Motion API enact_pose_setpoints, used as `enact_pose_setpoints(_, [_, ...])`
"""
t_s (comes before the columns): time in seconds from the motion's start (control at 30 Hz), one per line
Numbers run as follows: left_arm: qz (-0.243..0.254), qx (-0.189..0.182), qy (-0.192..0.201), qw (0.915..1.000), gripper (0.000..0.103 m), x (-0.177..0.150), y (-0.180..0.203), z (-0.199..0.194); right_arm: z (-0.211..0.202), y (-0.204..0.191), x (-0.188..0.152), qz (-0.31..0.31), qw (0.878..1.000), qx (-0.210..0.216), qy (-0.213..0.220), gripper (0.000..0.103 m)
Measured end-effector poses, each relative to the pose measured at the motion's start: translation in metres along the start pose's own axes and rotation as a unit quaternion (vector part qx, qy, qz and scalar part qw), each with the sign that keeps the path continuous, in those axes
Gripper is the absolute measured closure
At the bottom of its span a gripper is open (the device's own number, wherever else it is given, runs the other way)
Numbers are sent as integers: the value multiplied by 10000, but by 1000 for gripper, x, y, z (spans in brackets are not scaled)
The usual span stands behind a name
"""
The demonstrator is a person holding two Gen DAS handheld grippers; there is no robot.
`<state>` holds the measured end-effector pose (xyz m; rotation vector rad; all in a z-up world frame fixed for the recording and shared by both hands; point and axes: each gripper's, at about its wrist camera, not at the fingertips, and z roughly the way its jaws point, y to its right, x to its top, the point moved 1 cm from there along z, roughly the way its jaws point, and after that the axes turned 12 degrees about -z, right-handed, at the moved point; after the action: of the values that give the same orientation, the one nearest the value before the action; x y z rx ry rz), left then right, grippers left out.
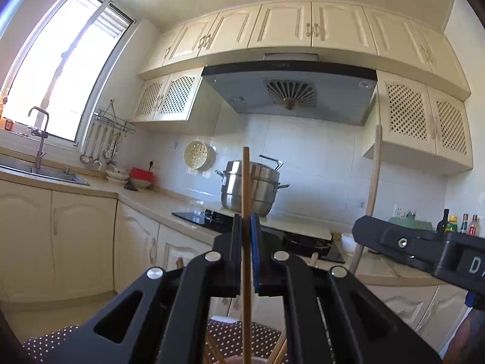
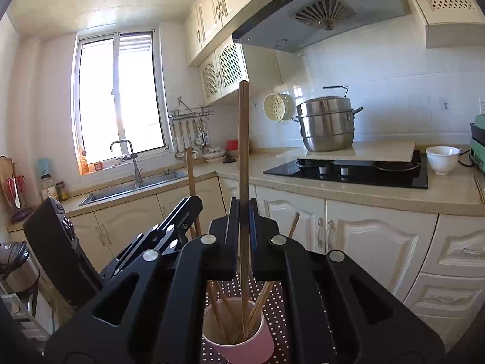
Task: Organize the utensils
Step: 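Lower the held chopstick into the pink cup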
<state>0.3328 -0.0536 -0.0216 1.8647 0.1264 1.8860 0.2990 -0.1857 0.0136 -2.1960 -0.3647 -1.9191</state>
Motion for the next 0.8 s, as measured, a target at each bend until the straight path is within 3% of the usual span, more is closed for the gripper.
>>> enact_pose_setpoints(0.2, [201,106,-309,9993,96,-12,-3,-8,3,-8,-13,14,9999,-7,-103,96])
enact_pose_setpoints(0.23, [196,122,-387,9990,87,-13,-4,-9,3,-9,-15,15,9999,-8,-138,96])
enact_pose_setpoints(0.27, [162,173,-455,9987,64,-12,-6,-11,3,-9,-17,29,9999,-11,-150,96])
enact_pose_setpoints(0.3, [121,212,-489,9985,56,-11,-8,-13,3,-10,-19,32,9999,-19,-157,96])
enact_pose_setpoints(0.4, [110,277,-549,9980,50,-8,-12,-23,2,-11,-23,39,9998,-43,-163,96])
enact_pose_setpoints(0.53, [51,448,-615,9971,36,-1,-21,-41,1,-15,-28,8,9997,-114,-206,96])
enact_pose_setpoints(0.63, [78,724,-558,9958,27,7,-27,-56,0,-17,-32,60,9996,-130,-229,96])
enact_pose_setpoints(0.8, [386,1255,-570,9897,22,15,-37,-76,0,-20,-38,38,9993,-199,-298,96])
